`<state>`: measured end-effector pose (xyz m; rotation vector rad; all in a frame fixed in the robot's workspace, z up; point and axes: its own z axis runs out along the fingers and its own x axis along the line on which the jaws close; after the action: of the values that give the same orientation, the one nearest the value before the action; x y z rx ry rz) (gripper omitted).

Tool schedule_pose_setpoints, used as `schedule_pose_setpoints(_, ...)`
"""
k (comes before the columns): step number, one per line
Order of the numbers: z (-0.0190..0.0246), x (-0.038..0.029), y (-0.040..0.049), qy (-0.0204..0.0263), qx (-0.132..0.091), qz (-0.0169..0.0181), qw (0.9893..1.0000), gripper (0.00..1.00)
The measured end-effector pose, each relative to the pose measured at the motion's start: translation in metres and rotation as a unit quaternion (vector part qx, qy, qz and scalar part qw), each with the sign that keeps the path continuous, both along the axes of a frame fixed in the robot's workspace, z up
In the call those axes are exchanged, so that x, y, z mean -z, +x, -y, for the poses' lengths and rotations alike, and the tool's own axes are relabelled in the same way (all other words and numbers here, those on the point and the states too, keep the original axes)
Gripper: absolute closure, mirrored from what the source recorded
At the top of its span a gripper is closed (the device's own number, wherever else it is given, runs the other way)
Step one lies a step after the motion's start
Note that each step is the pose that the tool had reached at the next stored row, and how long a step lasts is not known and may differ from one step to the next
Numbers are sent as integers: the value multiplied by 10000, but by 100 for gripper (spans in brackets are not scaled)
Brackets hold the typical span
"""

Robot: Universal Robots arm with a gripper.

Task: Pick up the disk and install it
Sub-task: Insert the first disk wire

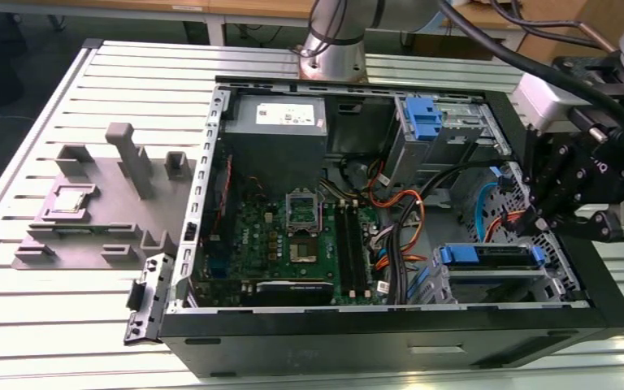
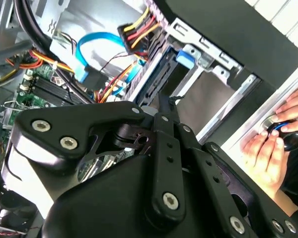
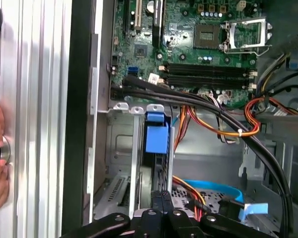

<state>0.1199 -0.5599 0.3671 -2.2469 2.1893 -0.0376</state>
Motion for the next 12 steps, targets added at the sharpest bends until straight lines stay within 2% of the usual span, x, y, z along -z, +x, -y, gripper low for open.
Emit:
schedule_pose_setpoints(8,-73,1,111,1,0,5,10000,90)
schedule_pose_setpoints(9,-82,1,111,1,1,24,10000,90)
schedule_pose_setpoints(11,-97,1,111,-19,0,115,9999,90)
schedule_pose_setpoints(12,-106,1,111,-51,-3,163,9999,90)
